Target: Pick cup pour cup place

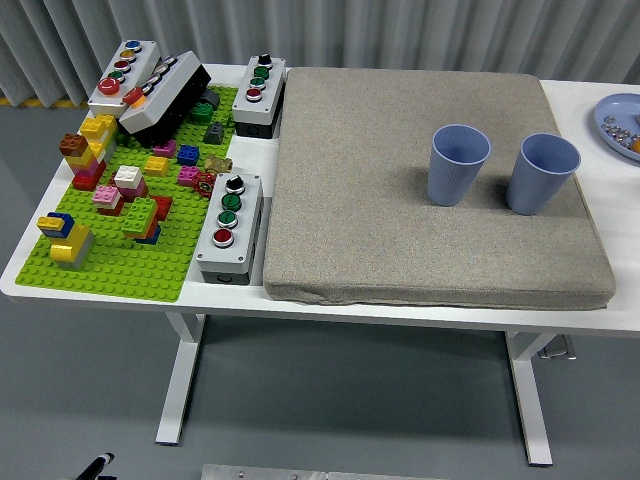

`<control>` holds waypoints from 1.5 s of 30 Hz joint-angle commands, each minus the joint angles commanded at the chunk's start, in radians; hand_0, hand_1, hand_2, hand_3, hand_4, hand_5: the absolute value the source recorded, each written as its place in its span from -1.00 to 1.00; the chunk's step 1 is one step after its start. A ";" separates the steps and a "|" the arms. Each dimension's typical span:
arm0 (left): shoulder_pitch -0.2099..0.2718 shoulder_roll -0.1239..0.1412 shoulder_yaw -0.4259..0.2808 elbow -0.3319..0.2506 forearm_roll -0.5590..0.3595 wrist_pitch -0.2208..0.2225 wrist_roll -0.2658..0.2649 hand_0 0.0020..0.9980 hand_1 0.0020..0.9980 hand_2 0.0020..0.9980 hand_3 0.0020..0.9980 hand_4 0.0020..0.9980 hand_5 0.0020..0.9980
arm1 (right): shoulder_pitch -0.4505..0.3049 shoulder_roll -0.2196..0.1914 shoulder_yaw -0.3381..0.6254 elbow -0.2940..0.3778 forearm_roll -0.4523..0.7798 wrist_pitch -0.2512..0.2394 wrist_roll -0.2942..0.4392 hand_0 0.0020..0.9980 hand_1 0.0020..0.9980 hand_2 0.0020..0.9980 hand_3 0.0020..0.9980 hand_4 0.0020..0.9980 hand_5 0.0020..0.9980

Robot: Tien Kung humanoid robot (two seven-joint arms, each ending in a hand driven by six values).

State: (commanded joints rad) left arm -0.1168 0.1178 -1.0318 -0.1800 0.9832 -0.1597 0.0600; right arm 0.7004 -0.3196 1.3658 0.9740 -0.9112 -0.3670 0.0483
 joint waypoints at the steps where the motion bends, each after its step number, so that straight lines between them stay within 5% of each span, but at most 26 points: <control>1: 0.001 0.000 0.001 0.000 -0.001 0.000 0.000 0.75 0.67 0.79 0.59 0.29 1.00 | -0.001 0.001 -0.001 0.000 0.000 0.001 0.000 0.61 0.49 0.45 0.49 0.61 1.00; 45: 0.001 -0.002 -0.014 0.000 0.003 0.001 -0.001 0.75 0.68 0.80 0.59 0.29 1.00 | -0.002 0.005 0.007 -0.008 -0.003 0.007 0.001 0.62 0.50 0.45 0.50 0.62 1.00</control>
State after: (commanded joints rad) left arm -0.1153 0.1156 -1.0460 -0.1800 0.9860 -0.1584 0.0587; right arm 0.6983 -0.3142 1.3730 0.9663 -0.9141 -0.3596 0.0493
